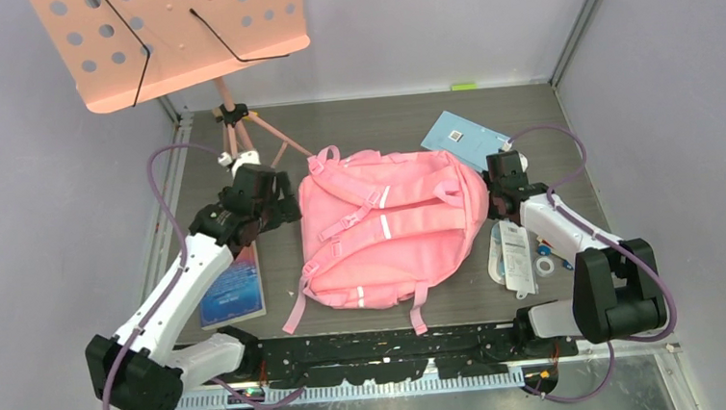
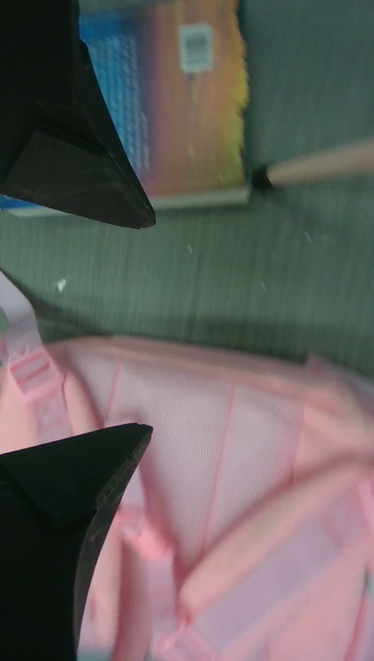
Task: Pack the student bag
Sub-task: Pick up the book from the center of the board.
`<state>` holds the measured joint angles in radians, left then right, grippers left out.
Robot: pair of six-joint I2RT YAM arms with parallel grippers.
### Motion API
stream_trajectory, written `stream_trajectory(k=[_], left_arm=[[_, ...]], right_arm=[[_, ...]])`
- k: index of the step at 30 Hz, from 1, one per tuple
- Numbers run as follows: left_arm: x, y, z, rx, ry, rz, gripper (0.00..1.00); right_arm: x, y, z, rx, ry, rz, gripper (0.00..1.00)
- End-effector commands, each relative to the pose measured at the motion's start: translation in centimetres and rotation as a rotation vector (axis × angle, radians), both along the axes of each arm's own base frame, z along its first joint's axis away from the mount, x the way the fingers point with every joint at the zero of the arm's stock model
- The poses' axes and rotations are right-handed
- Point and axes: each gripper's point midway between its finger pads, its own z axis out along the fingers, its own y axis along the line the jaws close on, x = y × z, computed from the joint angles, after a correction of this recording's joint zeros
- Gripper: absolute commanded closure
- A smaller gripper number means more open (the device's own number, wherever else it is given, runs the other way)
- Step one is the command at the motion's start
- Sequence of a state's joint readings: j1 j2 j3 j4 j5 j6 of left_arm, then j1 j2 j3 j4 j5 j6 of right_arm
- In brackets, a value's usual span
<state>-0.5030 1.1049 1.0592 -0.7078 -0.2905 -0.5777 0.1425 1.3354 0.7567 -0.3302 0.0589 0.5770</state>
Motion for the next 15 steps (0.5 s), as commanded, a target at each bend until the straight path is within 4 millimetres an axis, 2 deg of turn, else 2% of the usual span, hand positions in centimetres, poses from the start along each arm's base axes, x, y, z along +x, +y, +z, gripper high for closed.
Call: stream_trajectory(k=[1,5,8,12,15], left_arm=[[-1.9,7.9,-5.1,0.181,0.13,0.299,0.0],[-2.6,11.0,-7.3,0.356,0.181,0.401,0.0],[-3.1,12.3,-9.3,0.45,0.283,0.425,0.0],[-2.9,12.2,-12.2,0.46,0.374,0.409,0.0],[-2.4,12.1,-13.2,0.44,0.421,0.387,0.0]], right_arm=[[1.5,-1.1,2.1,-0.029,-0.097,-0.045,0.97],[1.4,-1.0,2.0,-0.023,-0.099,-0.041,0.97],[1.4,-1.0,2.0,-0.019,-0.102,-0.04,0.97],[1.4,-1.1,2.2,-0.013,-0.112,-0.043,0.97],[1.5,-1.0,2.4,-0.008,-0.118,-0.041,0.97]])
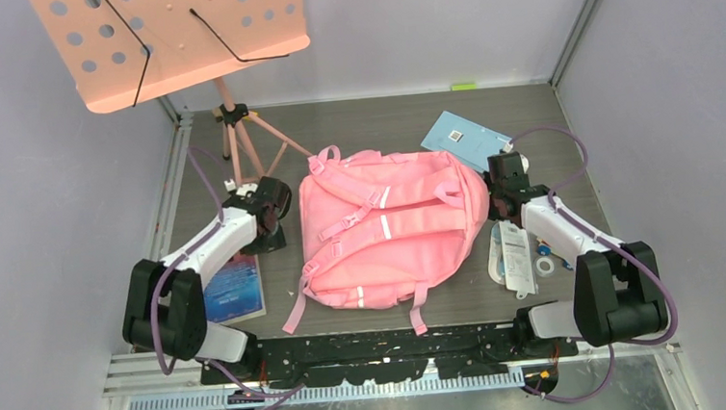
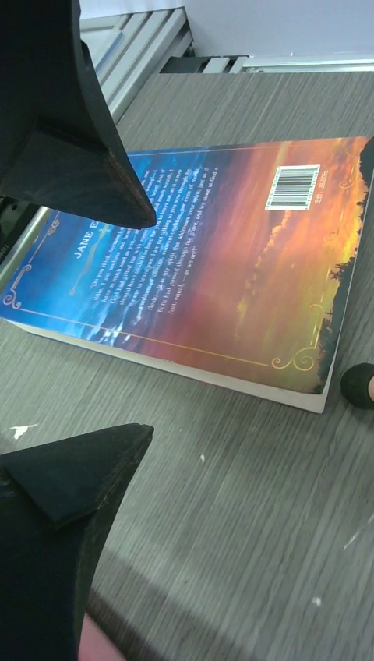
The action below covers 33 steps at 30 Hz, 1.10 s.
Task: Pack the student bag
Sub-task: Pick up the book from the center of the board.
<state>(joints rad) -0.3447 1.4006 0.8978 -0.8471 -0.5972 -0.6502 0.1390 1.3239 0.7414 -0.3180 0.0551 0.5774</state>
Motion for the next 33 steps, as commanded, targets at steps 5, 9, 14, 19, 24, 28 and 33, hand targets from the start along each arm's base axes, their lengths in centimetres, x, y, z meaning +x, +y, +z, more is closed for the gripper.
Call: stream_trajectory(k=[5,9,14,19,24,28,33], left_arm=[[0.9,0.6,-2.7,-0.089,0.096,0.027,0.0],[0.1,1.4,-3.8,-0.062,0.185,0.023,0.0],[-0.1,1.1,-4.7,-0.078,0.236,0.0,0.17],[-0.3,0.9,-4.6,-0.096,0.23,-0.031,0.55],[-0.4,0.2,-4.8,-0.139,0.23,-0.051,0.86],[-0.4,-0.4,-4.2,-0.178,0.209,-0.067,1.0],[-0.8,-2.0,-1.4,-0.29,0.102,-0.097,1.0]], right_arm=[[1.7,-0.9,2.6,-0.001,-0.12,-0.044,0.97],[1.7,-0.9,2.7,0.004,-0.13,-0.045,0.97],[1.8,-0.7,2.5,0.015,-0.13,-0.041,0.97],[1.8,-0.7,2.4,0.019,-0.13,-0.041,0.97],[1.7,-0.8,2.4,0.019,-0.13,-0.04,0.98],[1.7,-0.8,2.6,0.021,-0.136,-0.04,0.97],[1.6,-0.8,2.9,0.023,-0.144,-0.04,0.97]])
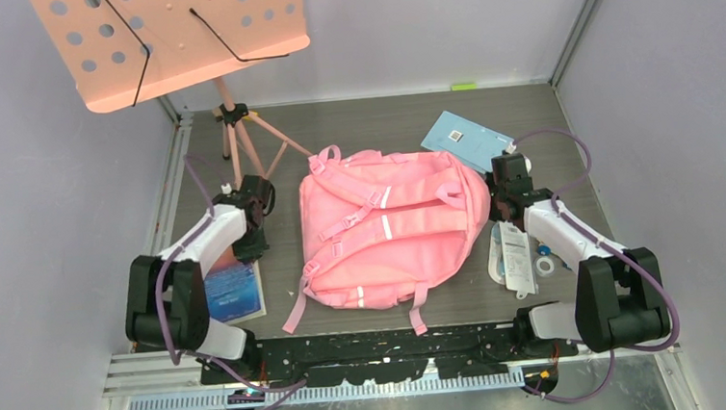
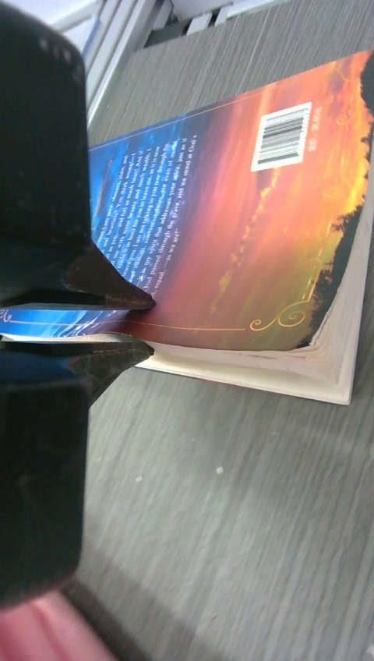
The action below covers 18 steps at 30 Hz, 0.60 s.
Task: Pack the student bag
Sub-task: Pick up the book from the center of the board.
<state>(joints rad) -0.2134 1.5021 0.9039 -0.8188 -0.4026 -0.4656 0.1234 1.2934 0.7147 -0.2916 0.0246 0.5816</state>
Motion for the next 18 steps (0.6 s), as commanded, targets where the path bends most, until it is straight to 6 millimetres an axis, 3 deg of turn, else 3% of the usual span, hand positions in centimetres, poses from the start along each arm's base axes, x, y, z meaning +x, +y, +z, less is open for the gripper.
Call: stream_trajectory(k=[1,8,12,15,18], left_arm=[[-0.3,-3.1,2.4,-0.21,-0.111,-0.013,1.0],[-1.4,-4.0,8.1,-0.308,-0.291,-0.048,1.0],[-2.0,-4.1,10.4,-0.335,-0.37,-0.059,1.0],[-2.2,-4.5,10.8,-0.36,-0.392,-0.083,1.0],[-2.4,-4.3,9.6,-0.344,-0.366,-0.085,1.0]], right_arm=[[1.7,-0.8,2.6,-0.004,-0.117,-0.041,0.97],[1.4,-1.0,3.4,-0.009,-0.125,-0.038,0.97],[1.1,-1.0,3.5,-0.015,-0.121,-0.037,0.97],[0.8,-1.1,3.4,-0.014,-0.118,-0.037,0.97],[0.7,-1.0,3.3,-0.01,-0.116,-0.035,0.97]])
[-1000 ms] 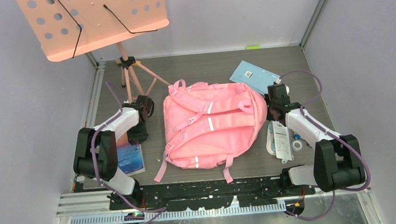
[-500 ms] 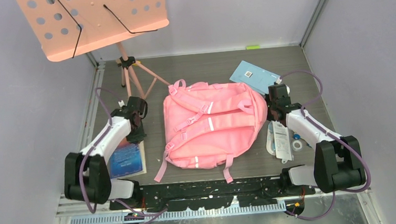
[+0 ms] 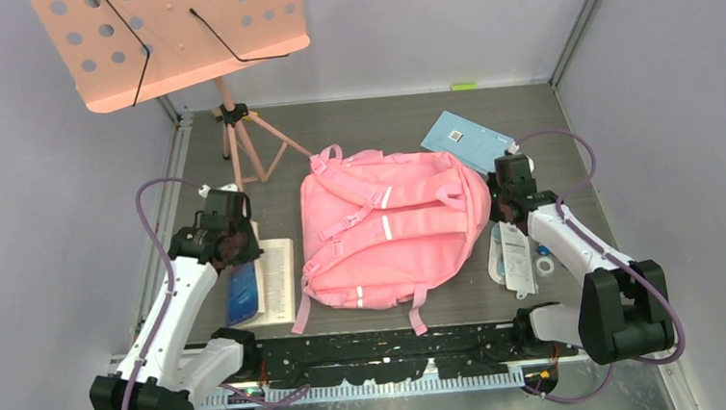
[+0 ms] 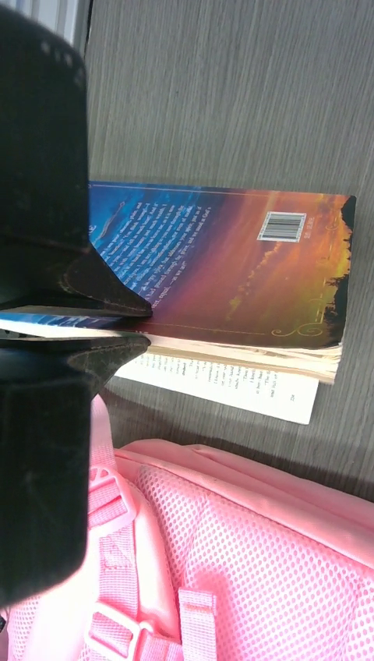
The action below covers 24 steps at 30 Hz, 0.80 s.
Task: Pack the student bag
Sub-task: Pick up the book from the center of the board.
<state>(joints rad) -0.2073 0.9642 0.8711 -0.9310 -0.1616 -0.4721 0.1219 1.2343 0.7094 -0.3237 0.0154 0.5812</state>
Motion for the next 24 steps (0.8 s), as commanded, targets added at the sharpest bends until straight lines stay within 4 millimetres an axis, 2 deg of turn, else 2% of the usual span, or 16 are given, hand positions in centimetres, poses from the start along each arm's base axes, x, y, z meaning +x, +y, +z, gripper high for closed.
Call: stream_trajectory(k=[1,3,4,5,6,7,8,11,14,16,18,19,20,21,22,24], left_arm=[[0.6,-0.8,0.1,-0.038,-0.022,-0.017,1.0],[0.7,-1.0,-0.2,-0.048,-0.021,-0.018,1.0],[0.9,-1.1,0.0,-0.054,-0.033,-0.018,1.0],[1.0,-1.1,0.2,-0.057,-0.045,-0.017,1.0],[1.1,-1.1,0.4,-0.057,-0.057,-0.016,1.0],[1.2,-1.1,0.6,-0.056,-0.068,-0.014,1.0],[1.2,-1.0,0.7,-0.054,-0.072,-0.014,1.0],[1.2,-1.1,0.4,-0.055,-0.062,-0.022,1.0],[1.3,-1.5,0.2,-0.072,-0.062,-0.029,1.0],[1.5,-1.7,0.4,-0.087,-0.078,-0.032,1.0],[1.7,-1.9,0.7,-0.095,-0.093,-0.035,1.0],[1.7,-1.9,0.6,-0.097,-0.091,-0.038,1.0],[1.8,-2.0,0.7,-0.101,-0.091,-0.041,1.0],[1.8,-2.1,0.6,-0.103,-0.087,-0.044,1.0],[1.9,-2.2,0.5,-0.104,-0.086,-0.046,1.0],[2.0,-2.2,0.4,-0.102,-0.087,-0.046,1.0]], right_arm=[[1.2,-1.0,2.2,-0.017,-0.094,-0.038,0.96],[1.1,-1.3,2.4,-0.036,-0.086,-0.035,0.77],[0.6,-2.0,2.1,-0.075,-0.059,-0.049,0.55],[0.7,-2.4,2.6,-0.097,-0.059,-0.06,0.45],[-0.1,-3.7,2.5,-0.159,-0.026,-0.094,0.28],[0.1,-4.4,3.5,-0.19,-0.036,-0.115,0.21],[-0.7,-5.8,3.8,-0.259,-0.013,-0.147,0.14],[-1.0,-8.2,7.0,-0.348,-0.038,-0.238,0.06],[-1.1,-8.3,10.0,-0.329,-0.085,-0.262,0.04],[-0.9,-8.4,13.3,-0.318,-0.143,-0.277,0.04],[-1.0,-8.7,15.9,-0.319,-0.195,-0.293,0.04],[-1.2,-8.7,16.6,-0.32,-0.204,-0.293,0.04],[-1.1,-8.5,18.4,-0.304,-0.247,-0.289,0.04],[-1.3,-8.0,19.0,-0.285,-0.255,-0.263,0.04],[-1.2,-7.5,20.7,-0.26,-0.294,-0.248,0.04],[-1.1,-5.4,22.2,-0.178,-0.324,-0.155,0.04]])
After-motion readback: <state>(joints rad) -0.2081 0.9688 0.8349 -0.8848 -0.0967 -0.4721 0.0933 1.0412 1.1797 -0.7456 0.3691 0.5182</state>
